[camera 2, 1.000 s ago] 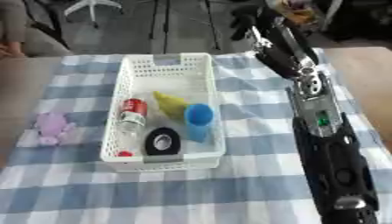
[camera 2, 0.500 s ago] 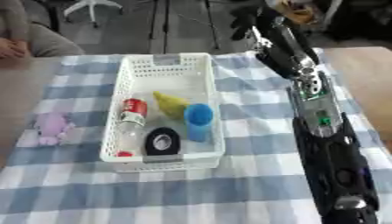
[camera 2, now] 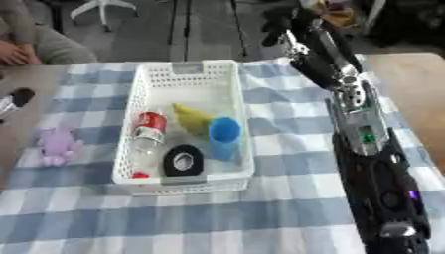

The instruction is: Pick up objects on the table and place them in the box.

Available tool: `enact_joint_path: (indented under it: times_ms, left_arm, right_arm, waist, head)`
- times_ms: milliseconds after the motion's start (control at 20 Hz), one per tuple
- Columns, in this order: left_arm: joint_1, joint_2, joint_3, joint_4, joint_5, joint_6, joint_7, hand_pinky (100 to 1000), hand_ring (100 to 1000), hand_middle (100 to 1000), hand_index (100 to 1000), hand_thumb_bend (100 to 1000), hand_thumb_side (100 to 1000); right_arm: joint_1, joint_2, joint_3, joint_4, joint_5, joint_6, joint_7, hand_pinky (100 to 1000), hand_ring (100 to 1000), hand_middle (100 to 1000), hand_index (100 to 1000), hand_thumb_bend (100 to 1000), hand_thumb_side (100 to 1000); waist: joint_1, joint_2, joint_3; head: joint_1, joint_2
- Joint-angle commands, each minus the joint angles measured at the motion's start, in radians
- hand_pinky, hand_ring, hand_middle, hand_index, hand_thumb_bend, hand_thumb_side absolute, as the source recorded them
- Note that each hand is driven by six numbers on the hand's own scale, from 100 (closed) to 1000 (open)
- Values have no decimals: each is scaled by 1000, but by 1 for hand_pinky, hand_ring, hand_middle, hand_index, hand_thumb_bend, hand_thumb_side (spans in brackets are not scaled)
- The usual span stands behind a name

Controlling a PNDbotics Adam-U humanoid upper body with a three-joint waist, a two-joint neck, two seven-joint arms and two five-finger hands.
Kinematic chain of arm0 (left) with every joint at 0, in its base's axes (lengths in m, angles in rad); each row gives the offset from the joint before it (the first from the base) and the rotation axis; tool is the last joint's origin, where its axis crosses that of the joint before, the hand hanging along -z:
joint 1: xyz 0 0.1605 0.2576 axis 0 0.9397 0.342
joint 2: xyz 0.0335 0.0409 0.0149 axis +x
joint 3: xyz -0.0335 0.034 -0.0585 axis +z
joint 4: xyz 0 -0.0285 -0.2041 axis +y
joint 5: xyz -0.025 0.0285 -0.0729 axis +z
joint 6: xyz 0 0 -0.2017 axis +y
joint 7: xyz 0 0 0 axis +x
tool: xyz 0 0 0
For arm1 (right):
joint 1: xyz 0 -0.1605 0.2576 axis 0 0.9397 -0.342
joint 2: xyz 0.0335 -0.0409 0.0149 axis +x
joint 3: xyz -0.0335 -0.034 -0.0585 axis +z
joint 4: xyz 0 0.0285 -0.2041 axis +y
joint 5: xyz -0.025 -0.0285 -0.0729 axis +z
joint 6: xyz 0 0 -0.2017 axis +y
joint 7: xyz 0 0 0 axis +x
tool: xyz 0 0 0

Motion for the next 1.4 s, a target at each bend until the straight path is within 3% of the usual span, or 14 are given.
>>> enact_joint_path:
  times_ms: [50,250,500,1050,1400]
  left_arm:
    - [-34,40,-23,35,-162,-34,-102,639,746,747,859,851,497]
    - [-59,32,-47,87,-255,-81,-189,742,751,744,859,858,477]
    - [-78,12,-51,136,-291,-103,-250,726,731,726,853,862,479]
    - [-59,-9,-69,206,-391,-65,-79,660,681,694,833,839,476]
    - [-59,-19,-71,253,-419,-62,-25,518,590,644,800,726,461]
  right_arm:
    - [-20,-18,3,-17,1,-2,2,619,562,601,774,100,655]
    - [-20,-18,3,-16,0,-4,3,619,562,601,774,100,655]
    - [-21,-17,3,-14,0,-5,3,619,562,600,774,100,657]
    - [-21,-16,4,-14,-1,-4,3,620,563,601,774,100,658]
    - [-21,-15,4,-13,-1,-5,2,620,563,600,774,100,658]
  waist:
    - [-7,-57,0]
    - [-10,-57,-2]
    - [-12,-57,-3]
    - [-13,-58,-5]
    - [-14,-58,-4]
  head:
    - [1,-5]
    - [2,-4]
    - [2,-3]
    - [-3,-5]
    - [-4,-6]
